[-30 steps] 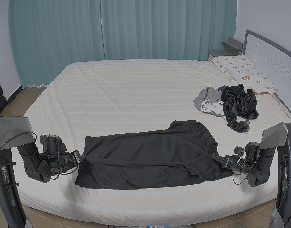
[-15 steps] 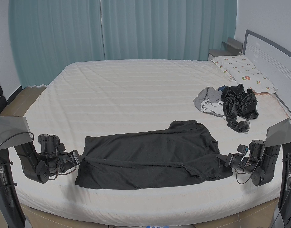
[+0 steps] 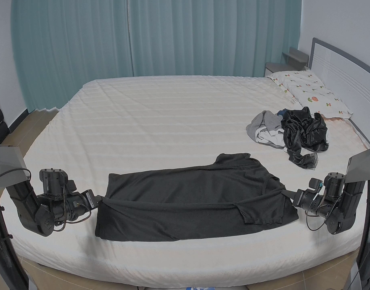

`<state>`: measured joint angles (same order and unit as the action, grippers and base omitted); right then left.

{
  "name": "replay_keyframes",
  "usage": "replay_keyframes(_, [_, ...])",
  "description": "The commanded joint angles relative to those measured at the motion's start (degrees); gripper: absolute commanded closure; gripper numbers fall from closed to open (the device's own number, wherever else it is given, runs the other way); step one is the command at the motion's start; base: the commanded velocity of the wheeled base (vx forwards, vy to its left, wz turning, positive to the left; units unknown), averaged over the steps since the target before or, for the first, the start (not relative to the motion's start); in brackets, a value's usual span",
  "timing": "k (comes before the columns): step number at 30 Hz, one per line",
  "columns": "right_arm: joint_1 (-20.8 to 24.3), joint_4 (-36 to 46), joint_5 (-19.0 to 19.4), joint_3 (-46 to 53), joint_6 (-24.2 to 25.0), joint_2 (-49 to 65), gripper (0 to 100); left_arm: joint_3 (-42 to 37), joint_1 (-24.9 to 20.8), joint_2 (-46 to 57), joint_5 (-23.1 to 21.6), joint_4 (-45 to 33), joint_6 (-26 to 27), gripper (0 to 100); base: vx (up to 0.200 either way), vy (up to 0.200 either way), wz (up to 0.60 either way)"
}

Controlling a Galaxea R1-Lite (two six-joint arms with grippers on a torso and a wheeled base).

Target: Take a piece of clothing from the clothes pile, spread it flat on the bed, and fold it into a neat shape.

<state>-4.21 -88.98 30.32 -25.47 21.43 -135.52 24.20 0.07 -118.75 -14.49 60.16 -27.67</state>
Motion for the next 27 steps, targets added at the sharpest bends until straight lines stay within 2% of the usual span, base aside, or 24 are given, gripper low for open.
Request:
replay_keyframes(1, [0.0,-0.7,0.0,1.1,0.0,1.3,100,-3.5,0.1,3.2,0.0,0.1,-0.1,100,0.000,0.000,0.00])
replay_keyframes(19, [0.0,-0.7,-0.1,-2.4,0.0,-4.0,100,-10.1,-0.5,11.9,0.0,-0.7,-0.7,100,0.000,0.000,0.00])
replay_keyframes(27, [0.0,-0.7,-0.1,-3.8,0.2,-4.9,100,-14.1,-3.5,16.0,0.1,-1.4,-0.7,100,0.000,0.000,0.00])
